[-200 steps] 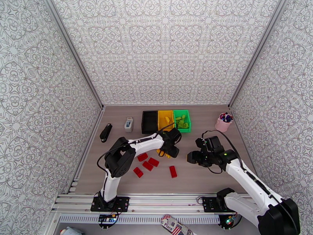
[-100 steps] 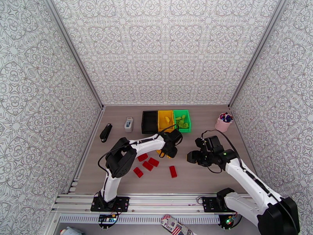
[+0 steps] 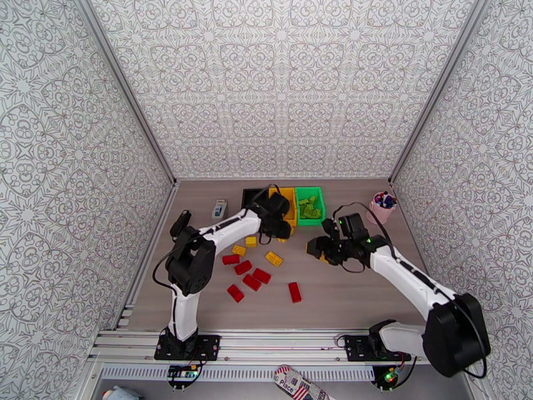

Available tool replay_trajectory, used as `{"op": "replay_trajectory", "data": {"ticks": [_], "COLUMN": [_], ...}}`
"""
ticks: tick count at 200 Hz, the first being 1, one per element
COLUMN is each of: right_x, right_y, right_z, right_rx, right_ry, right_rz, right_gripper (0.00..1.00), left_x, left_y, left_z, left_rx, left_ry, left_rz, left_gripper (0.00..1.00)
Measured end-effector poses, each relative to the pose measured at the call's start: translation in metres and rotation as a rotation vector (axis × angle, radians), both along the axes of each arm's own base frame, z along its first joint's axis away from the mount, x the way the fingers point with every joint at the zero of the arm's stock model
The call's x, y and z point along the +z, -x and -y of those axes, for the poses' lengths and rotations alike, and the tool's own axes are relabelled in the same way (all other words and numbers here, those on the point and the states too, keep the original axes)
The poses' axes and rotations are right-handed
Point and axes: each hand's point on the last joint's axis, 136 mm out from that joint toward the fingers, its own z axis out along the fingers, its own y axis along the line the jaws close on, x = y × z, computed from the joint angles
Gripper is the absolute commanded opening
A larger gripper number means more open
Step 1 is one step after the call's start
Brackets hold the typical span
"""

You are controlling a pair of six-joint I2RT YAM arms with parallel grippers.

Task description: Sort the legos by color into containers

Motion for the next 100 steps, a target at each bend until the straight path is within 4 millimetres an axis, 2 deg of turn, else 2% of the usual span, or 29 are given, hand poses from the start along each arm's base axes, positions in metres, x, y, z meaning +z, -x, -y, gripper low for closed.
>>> {"op": "replay_trajectory", "data": {"ticks": [22,39,51,76,100], "right_x": [0.015,0.024,0.028,0.029,0.030], "right_y": [-0.014,-0.020,-0.022,-0.022,-0.021], "right_z": [-0.006,-0.008,-0.009,-0.010,-0.009], "right_rx": [-0.003,-0.004,-0.007,-0.010,-0.010], "right_ry": [-0.020,-0.032,-0.038,-0.044,-0.043], "right_rz": [0.028,0.047,0.052,0.049,0.052], "right_gripper": [0.60,0.60,0.60,0.60,0.61], "left_x": [0.031,0.053,0.063,0.070,0.064], "left_y": [-0.032,-0.058,-0.075,-0.102,-0.110], "left_z": [-0.004,-0.002,0.000,0.006,0.012], "left_rx": [0.054,0.082,0.099,0.119,0.122], "left_ry": [0.054,0.093,0.116,0.137,0.136], "left_rz": [0.066,0.119,0.148,0.179,0.176], "left_gripper": [0.37,0.43,0.52,0.71,0.74]}}
